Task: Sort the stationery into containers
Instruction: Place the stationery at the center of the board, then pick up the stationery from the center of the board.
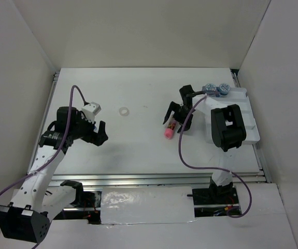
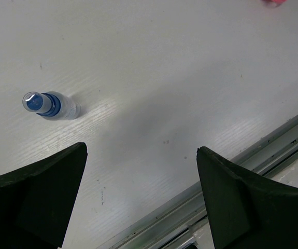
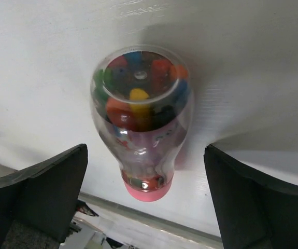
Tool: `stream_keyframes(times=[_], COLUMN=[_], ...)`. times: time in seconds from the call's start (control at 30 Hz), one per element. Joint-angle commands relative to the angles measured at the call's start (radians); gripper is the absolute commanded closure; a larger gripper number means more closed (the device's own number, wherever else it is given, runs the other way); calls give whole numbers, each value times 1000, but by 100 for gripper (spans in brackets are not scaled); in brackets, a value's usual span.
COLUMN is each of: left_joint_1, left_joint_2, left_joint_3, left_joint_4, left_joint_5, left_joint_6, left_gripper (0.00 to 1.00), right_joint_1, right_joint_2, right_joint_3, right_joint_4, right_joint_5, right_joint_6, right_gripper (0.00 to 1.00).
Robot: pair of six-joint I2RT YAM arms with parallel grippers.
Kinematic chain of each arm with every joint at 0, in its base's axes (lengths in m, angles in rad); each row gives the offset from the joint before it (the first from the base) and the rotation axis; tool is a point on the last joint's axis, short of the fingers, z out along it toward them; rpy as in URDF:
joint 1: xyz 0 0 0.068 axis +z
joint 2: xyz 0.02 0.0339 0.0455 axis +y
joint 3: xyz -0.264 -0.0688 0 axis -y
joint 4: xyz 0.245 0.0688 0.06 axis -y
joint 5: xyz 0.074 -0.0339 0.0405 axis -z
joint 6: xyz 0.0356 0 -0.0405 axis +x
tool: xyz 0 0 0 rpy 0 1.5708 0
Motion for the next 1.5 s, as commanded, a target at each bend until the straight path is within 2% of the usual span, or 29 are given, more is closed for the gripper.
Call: stream_keyframes(times=[0.0, 0.1, 0.17, 0.3, 0.37, 0.4, 0.47, 0.5, 0.6, 0.63, 0.7, 0.83, 1.0, 1.13, 1.33, 1.47], left_joint_1=[7, 6, 6, 7, 7, 7, 6, 4, -26, -46, -106, -227, -393, -442, -562, -573], left_joint_2=[11, 8, -1, -15, -21, -21, -26, -24, 0, 23, 56, 230, 413, 611, 856, 980], left_joint_3=[51, 56, 59, 57, 53, 51, 42, 36, 14, 25, 37, 131, 249, 361, 540, 631], left_joint_4=[20, 13, 2, -47, -59, -61, -49, -32, 83, 135, 198, 289, 321, 338, 341, 336], left_joint_5=[14, 20, 33, 93, 145, 165, 217, 221, 153, 106, 67, -44, -286, -295, -344, -329], left_joint_6=[-16, -8, 10, 70, 107, 118, 126, 82, -61, -118, -210, -310, -342, -396, -443, -473], left_gripper=[1, 1, 1, 1, 1, 1, 1, 1, 2, 3, 3, 1, 1, 1, 10, 12], right_joint_1=[6, 4, -2, -22, -59, -68, -59, -50, 16, 51, 64, 24, -82, -157, -290, -341], right_joint_2=[-27, -90, -128, -140, -174, -197, -281, -357, -491, -505, -509, -487, -567, -648, -751, -791], right_joint_3=[-2, 21, 82, 286, 315, 326, 319, 256, 94, 78, 91, 162, 121, 65, 33, 33], right_joint_4=[-9, -41, -99, -375, -417, -429, -379, -341, -126, -71, -64, -130, -150, -148, -173, -193], right_joint_5=[-1, -24, -50, -86, -135, -155, -163, -139, -24, 61, 96, 90, 39, 7, -56, -105], right_joint_6=[-18, -116, -252, -629, -775, -921, -1069, -1216, -1381, -1388, -1350, -1190, -1041, -994, -964, -960], right_gripper=[0, 0, 0, 0, 1, 0, 1, 0, 0, 0, 0, 1, 1, 1, 1, 1])
